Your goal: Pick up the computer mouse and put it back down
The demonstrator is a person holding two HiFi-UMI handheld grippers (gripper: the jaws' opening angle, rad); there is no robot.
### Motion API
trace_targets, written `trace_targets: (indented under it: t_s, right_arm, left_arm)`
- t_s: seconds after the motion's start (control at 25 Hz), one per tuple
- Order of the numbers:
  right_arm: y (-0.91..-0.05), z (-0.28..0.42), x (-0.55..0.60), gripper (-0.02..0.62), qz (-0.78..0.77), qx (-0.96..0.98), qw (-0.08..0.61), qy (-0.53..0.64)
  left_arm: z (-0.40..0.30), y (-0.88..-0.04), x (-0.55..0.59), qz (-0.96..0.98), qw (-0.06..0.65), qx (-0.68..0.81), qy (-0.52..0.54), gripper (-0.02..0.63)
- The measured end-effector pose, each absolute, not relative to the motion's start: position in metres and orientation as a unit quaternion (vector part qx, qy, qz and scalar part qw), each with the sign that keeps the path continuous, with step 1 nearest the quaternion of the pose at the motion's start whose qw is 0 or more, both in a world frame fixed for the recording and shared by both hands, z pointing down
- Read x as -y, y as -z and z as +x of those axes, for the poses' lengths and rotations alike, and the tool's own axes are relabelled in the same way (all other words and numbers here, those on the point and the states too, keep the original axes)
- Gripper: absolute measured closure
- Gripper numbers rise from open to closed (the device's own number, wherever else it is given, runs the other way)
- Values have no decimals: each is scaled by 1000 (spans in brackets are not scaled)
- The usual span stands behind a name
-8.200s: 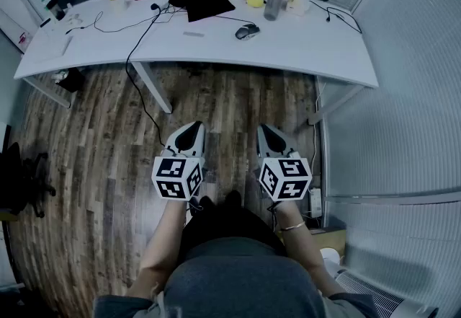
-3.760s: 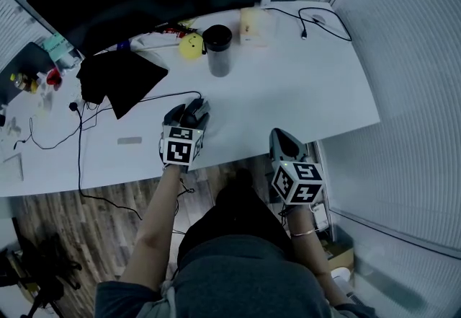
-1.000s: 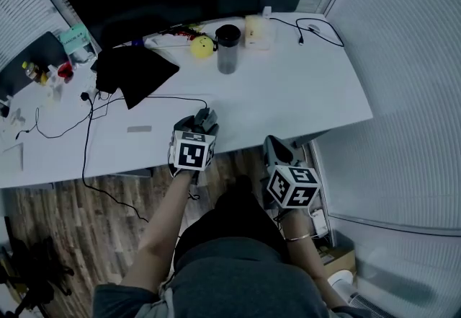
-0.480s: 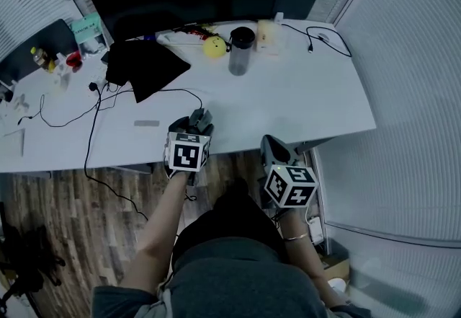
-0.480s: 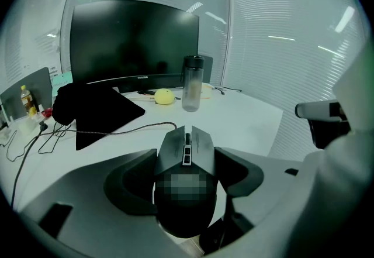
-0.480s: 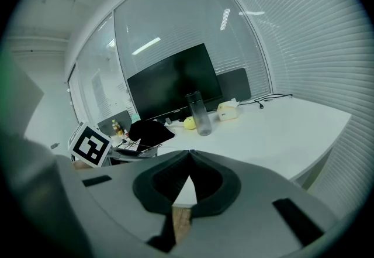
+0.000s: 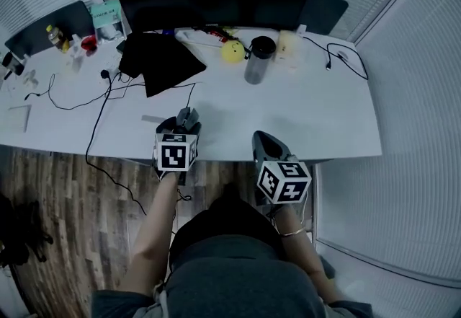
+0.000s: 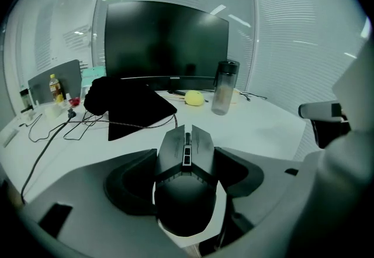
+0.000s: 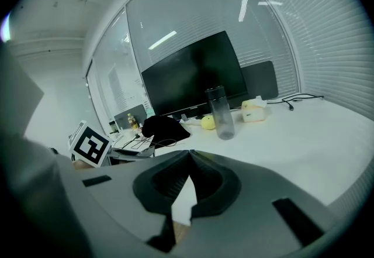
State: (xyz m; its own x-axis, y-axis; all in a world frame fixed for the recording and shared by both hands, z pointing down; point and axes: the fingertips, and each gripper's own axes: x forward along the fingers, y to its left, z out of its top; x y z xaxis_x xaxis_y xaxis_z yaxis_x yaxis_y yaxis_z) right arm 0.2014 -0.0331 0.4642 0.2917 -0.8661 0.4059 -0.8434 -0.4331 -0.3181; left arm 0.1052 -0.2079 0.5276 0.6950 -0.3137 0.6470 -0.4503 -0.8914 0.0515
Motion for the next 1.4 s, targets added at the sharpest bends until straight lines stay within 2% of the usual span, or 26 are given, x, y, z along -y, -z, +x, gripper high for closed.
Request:
trace_targets:
  t_s: [0.6,1.4]
  right_arm:
    - [-471,187,114,589,-715,-640,-8,280]
    - [-485,130,171,589,-596,-747,-51,291]
  left_arm:
    - [26,-519,272,865,144,362,-315,307]
    - [-40,-520,276,810,178,473,-298,307]
